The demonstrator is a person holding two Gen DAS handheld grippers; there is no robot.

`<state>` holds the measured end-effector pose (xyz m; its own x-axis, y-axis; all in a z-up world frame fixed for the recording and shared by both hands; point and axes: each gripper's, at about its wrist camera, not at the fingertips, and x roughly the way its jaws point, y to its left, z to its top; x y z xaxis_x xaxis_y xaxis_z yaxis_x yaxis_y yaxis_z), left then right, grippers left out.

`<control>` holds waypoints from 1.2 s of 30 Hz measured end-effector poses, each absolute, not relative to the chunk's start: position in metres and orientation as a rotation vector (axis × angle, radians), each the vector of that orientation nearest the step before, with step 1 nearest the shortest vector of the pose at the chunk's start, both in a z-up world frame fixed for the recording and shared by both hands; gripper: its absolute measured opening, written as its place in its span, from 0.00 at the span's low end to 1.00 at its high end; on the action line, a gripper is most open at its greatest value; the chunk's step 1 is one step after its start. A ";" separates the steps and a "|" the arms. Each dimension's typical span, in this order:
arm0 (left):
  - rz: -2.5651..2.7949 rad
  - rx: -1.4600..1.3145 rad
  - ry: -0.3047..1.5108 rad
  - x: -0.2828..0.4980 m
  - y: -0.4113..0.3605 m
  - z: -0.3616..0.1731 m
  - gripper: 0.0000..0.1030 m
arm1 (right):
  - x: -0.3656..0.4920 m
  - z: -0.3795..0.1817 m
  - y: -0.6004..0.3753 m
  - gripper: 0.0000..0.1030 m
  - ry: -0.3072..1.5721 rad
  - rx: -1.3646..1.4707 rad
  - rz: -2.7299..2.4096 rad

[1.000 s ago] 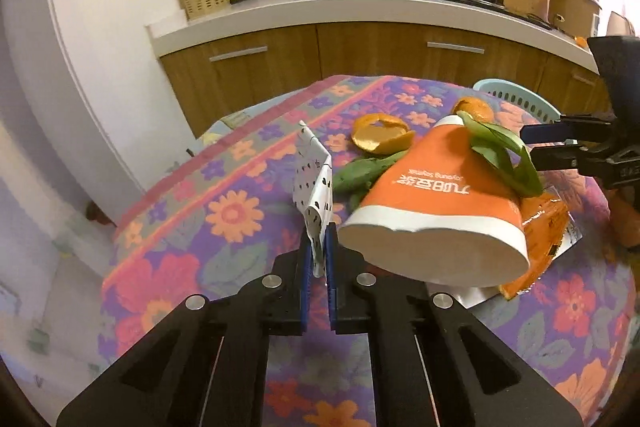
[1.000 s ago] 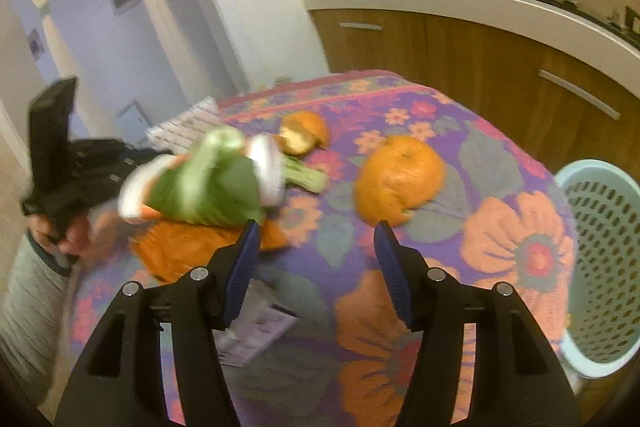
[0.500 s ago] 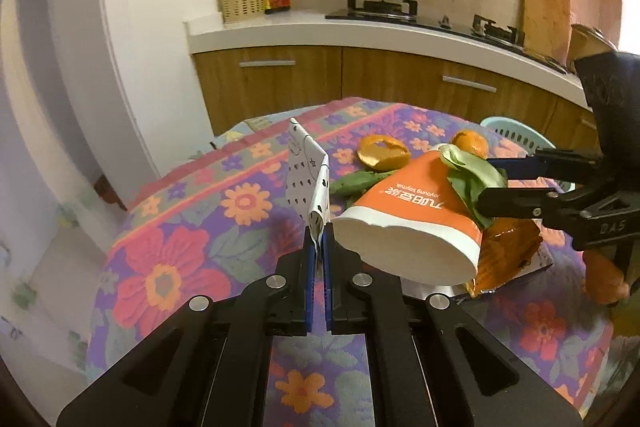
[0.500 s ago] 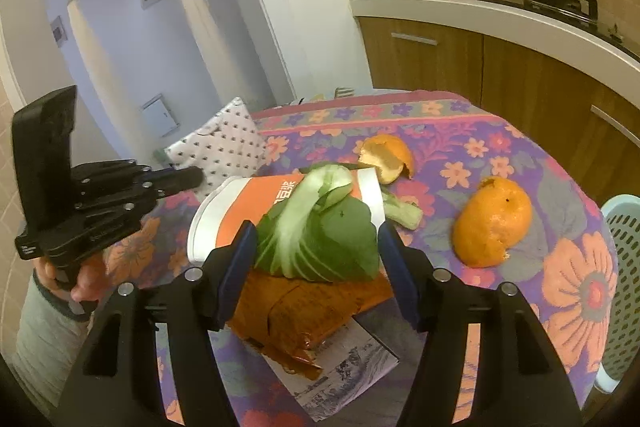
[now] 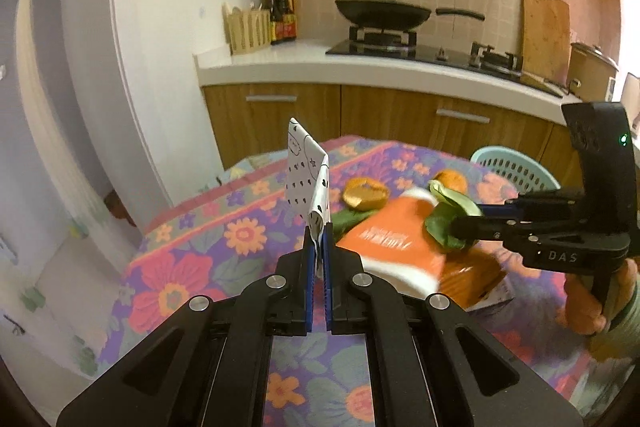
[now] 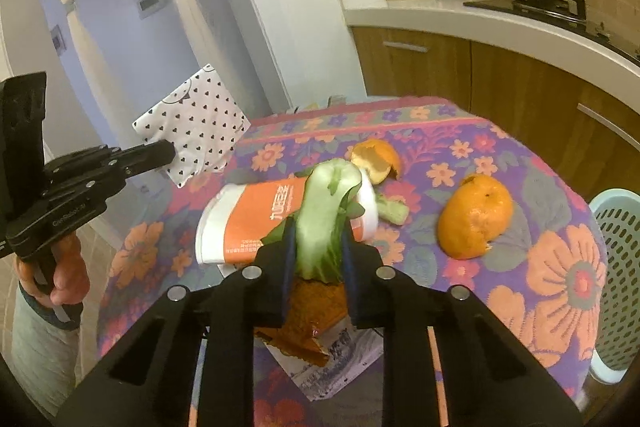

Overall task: Collect trash
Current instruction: 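Carry paper and bok choy over the blue basket and open both tools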

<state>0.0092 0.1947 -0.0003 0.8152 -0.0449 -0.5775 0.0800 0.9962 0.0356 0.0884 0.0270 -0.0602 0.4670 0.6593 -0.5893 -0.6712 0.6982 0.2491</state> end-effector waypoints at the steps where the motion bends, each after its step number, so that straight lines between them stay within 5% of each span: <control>1: -0.062 0.065 0.607 0.008 0.191 0.005 0.02 | 0.088 -0.056 0.022 0.17 0.702 -0.001 0.813; 14: -0.148 0.146 0.565 0.020 0.117 0.036 0.02 | 0.091 -0.035 -0.043 0.17 0.633 0.111 0.777; 36: -0.404 0.095 0.631 0.104 -0.073 0.015 0.02 | 0.128 -0.042 -0.258 0.17 0.566 0.328 0.404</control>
